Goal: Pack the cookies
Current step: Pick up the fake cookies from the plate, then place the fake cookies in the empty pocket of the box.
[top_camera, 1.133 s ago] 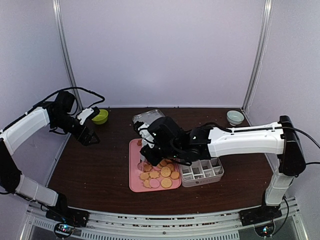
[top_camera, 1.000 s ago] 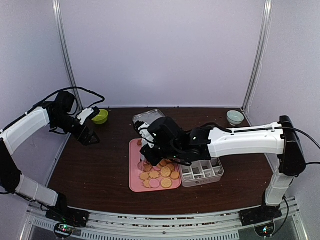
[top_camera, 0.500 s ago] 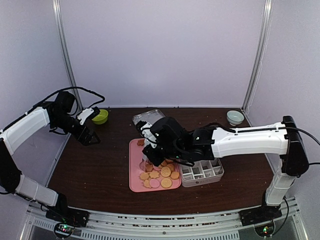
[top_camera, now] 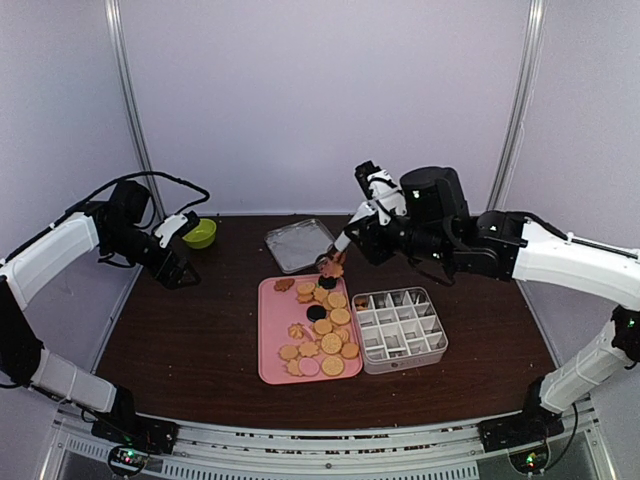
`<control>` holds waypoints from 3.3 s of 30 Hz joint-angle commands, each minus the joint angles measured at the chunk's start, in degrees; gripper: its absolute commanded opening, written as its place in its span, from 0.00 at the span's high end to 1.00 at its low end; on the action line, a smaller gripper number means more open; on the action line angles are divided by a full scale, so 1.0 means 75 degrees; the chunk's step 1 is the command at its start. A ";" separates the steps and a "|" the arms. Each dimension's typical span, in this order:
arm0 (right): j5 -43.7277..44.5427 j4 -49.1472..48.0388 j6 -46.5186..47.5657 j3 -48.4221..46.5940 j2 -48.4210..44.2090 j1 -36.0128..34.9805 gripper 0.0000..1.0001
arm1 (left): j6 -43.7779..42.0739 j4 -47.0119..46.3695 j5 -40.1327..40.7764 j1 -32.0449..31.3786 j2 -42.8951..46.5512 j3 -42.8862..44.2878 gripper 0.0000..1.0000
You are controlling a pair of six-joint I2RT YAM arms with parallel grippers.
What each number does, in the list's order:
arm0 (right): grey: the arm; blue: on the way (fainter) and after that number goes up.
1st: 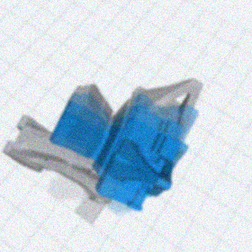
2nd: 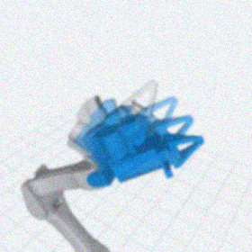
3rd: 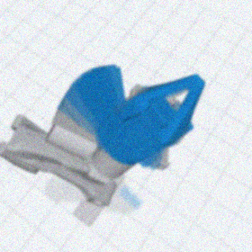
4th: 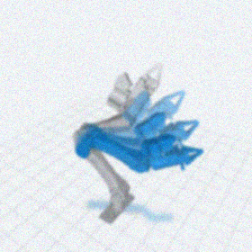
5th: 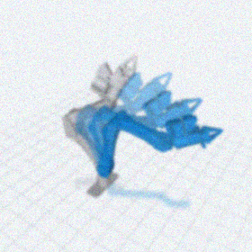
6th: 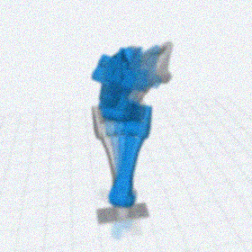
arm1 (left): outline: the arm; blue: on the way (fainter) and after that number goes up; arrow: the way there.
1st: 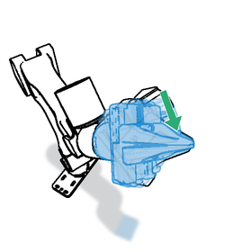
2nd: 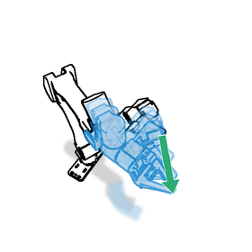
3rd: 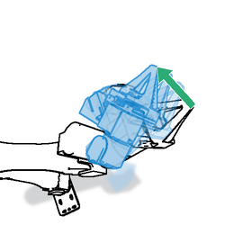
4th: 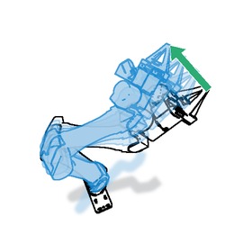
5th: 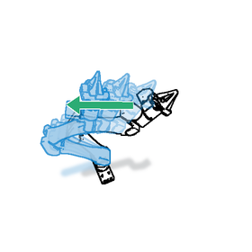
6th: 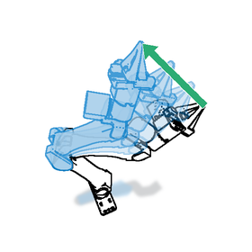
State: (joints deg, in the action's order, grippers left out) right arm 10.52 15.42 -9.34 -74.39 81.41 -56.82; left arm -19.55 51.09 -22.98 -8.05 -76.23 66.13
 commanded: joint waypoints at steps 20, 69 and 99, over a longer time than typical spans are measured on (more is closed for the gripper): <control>0.0226 -0.0263 -0.0292 0.1732 -0.1058 0.0905 0.94 | 0.0076 0.0171 -0.0380 0.0072 -0.0241 0.0434 0.07; -0.0572 -0.0169 -0.1314 0.2277 -0.1257 0.1545 0.93 | -0.1895 0.1617 -0.0009 0.0078 -0.1931 0.1575 0.06; -0.0273 0.0297 -0.1188 0.2451 -0.2027 0.1549 0.64 | -0.1768 0.1845 -0.0557 0.0083 -0.2218 0.1928 0.06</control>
State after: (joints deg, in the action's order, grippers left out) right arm 7.55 18.74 -19.25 -55.96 67.94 -45.50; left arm -33.76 64.64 -25.23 -7.90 -93.34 78.94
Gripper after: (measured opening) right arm 0.358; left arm 0.944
